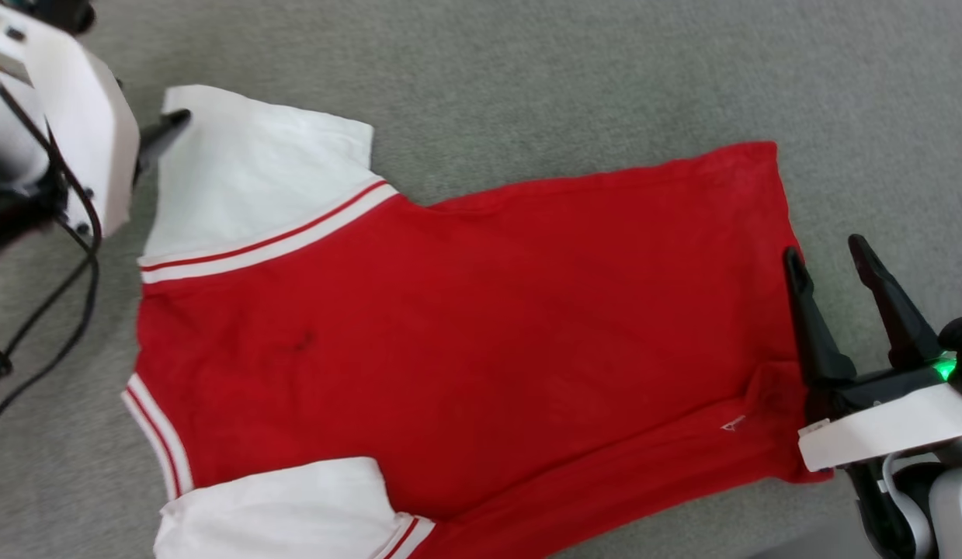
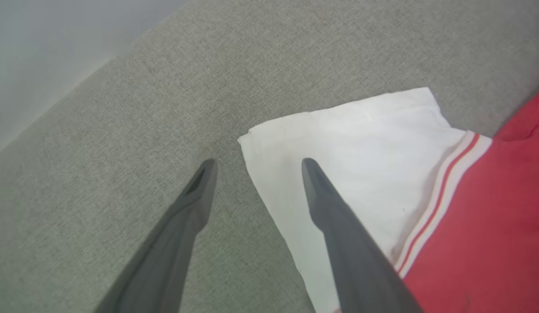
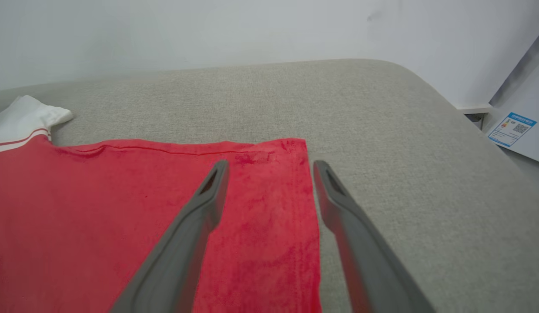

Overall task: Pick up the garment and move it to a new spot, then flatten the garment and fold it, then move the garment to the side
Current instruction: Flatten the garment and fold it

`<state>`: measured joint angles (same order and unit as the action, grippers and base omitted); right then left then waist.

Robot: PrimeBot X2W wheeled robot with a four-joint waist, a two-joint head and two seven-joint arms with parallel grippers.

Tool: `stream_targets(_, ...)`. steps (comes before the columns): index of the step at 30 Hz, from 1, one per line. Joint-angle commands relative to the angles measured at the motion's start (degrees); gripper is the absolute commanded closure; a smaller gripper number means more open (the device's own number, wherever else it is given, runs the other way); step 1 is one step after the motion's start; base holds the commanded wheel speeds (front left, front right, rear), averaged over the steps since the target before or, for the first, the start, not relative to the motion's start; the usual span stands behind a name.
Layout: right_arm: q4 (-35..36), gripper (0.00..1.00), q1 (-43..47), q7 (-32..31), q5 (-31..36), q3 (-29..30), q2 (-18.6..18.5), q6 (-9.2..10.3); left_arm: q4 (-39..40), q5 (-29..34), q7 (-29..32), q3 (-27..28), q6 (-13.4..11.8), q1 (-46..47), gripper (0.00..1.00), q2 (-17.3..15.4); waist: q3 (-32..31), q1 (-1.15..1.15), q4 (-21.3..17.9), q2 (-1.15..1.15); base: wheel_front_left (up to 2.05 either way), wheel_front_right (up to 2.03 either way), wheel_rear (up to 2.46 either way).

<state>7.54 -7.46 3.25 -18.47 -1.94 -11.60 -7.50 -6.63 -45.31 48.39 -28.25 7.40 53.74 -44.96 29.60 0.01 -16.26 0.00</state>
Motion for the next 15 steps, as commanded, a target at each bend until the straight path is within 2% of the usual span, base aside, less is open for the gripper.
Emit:
stream_targets(1,-0.08,0.00,-1.24,0.40,-0.08,-0.28,0.41,0.02,-0.56,-0.25,0.90,-0.29,0.05,1.17,0.00,-0.37,1.86,-0.01,-1.89,0.00,0.00,0.00,0.00)
stream_targets(7,-1.56,0.00,-2.28,1.45,-0.13,-1.85,0.88,0.02,-5.36,0.28,7.87,-1.96,-0.51,6.63,0.00,-0.04,3.47,-0.01,-3.57,0.00,0.00,0.00,0.00)
stream_targets(15,-3.05,0.00,-2.57,2.41,-0.44,-3.25,1.17,0.02,-9.71,2.12,11.77,-4.73,-1.13,6.69,0.00,-0.53,4.52,-0.01,-4.43,0.00,0.00,0.00,0.00)
